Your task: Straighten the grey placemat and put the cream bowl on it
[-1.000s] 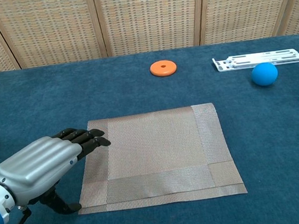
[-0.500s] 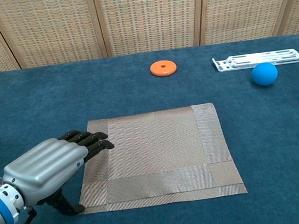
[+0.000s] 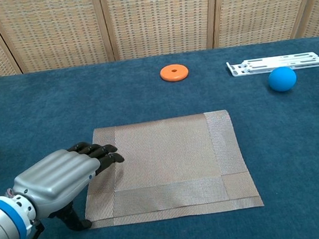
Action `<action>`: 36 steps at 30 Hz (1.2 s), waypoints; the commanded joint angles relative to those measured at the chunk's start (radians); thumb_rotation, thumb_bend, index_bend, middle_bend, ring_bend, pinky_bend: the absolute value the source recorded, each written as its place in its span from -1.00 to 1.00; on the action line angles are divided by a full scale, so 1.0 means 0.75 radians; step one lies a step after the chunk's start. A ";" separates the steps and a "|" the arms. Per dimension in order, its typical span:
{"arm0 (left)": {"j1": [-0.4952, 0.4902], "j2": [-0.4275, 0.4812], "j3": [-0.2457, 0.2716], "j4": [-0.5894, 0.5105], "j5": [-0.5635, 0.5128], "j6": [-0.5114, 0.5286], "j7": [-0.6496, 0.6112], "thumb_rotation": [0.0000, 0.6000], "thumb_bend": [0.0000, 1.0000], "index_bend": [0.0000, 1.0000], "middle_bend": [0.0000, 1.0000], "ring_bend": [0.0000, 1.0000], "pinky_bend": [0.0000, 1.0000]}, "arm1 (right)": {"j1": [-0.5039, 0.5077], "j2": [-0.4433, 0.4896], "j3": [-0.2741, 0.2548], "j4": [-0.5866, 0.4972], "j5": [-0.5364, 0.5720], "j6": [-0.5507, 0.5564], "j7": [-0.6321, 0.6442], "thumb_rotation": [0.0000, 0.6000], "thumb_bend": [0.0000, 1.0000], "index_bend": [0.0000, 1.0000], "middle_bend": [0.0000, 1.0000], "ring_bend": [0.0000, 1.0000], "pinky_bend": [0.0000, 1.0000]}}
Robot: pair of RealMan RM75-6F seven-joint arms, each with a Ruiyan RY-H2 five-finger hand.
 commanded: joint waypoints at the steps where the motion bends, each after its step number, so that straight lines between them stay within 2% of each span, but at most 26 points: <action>1: -0.010 -0.014 0.000 0.012 0.004 0.010 0.003 1.00 -0.64 -0.81 -1.00 -1.00 -1.00 | 0.000 0.000 0.000 -0.001 0.001 -0.001 -0.001 1.00 -0.88 -1.00 -1.00 -1.00 -1.00; 8: -0.021 -0.036 -0.001 0.037 0.025 0.033 -0.011 1.00 -0.61 -0.76 -1.00 -1.00 -1.00 | 0.000 -0.001 -0.001 -0.002 0.000 -0.002 -0.005 1.00 -0.88 -1.00 -1.00 -1.00 -1.00; 12: -0.023 -0.040 0.001 0.044 0.042 0.045 -0.031 1.00 -0.47 -0.72 -1.00 -1.00 -1.00 | 0.000 -0.001 -0.001 -0.003 -0.001 -0.001 -0.006 1.00 -0.88 -1.00 -1.00 -1.00 -1.00; 26: -0.061 -0.075 -0.024 0.112 0.019 0.022 -0.054 1.00 -0.44 -0.63 -1.00 -1.00 -1.00 | 0.001 -0.004 -0.001 -0.003 0.002 -0.003 -0.012 1.00 -0.88 -1.00 -1.00 -1.00 -1.00; 32: -0.073 -0.095 -0.031 0.144 0.057 0.028 -0.111 1.00 -0.24 -0.44 -1.00 -1.00 -1.00 | 0.001 -0.002 0.001 -0.002 0.004 -0.004 -0.006 1.00 -0.88 -1.00 -1.00 -1.00 -1.00; 36: -0.075 -0.102 -0.037 0.159 0.109 0.050 -0.175 1.00 -0.19 -0.21 -1.00 -1.00 -1.00 | 0.001 -0.001 0.000 -0.002 0.002 -0.005 -0.003 1.00 -0.88 -1.00 -1.00 -1.00 -1.00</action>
